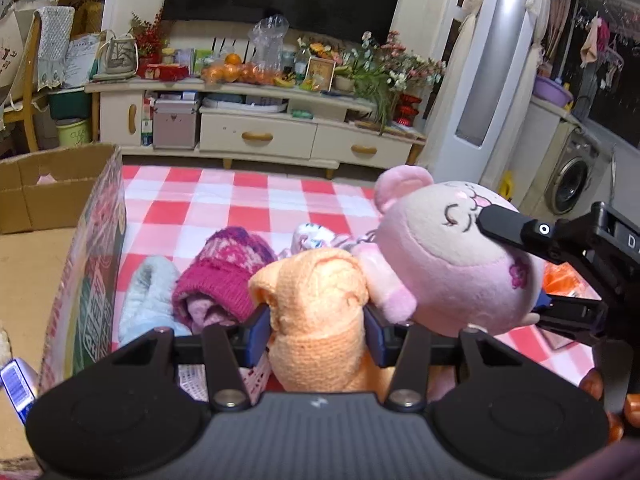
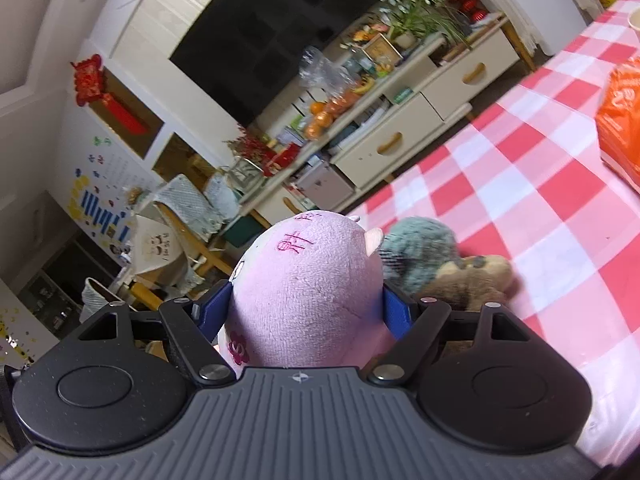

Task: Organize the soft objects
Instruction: 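Grasp the orange knitted doll with the left gripper while the right grasps the pink pig, then carry the orange doll and pink pig into the box and release both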

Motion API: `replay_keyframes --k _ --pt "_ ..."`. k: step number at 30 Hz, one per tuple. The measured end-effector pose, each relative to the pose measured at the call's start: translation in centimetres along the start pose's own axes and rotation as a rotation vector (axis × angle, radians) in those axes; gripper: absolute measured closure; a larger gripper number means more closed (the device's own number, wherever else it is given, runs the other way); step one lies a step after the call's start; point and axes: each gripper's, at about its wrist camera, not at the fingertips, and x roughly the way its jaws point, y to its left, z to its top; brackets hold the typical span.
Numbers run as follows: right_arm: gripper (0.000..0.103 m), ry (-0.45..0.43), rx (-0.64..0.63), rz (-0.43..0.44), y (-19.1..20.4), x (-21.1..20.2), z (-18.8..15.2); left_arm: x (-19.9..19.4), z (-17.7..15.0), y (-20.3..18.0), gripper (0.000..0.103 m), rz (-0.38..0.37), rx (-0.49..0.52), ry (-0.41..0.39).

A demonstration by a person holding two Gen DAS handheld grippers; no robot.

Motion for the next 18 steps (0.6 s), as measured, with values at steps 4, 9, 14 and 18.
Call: replay_keyframes --k 4,9,14,18 --pt "0.006 -0.024 -0.039 0.028 1.0 -0.7 0.2 -1.2 0.3 0.5 0.055 -0.010 -0.009 -0.044" --pt "0.006 -0.040 -0.083 0.052 2.1 -1.1 0.3 -2.5 0.5 1.2 0.055 -0.014 -0.014 -0.085" --pt "0.006 -0.058 -0.140 0.067 2.9 -0.9 0.4 -4.2 0.8 2.4 0.055 -0.014 -0.029 -0.131" --pt "0.006 -0.071 -0.194 0.083 3.7 -0.8 0.4 -5.4 1.1 3.4 0.055 -0.004 -0.039 -0.173"
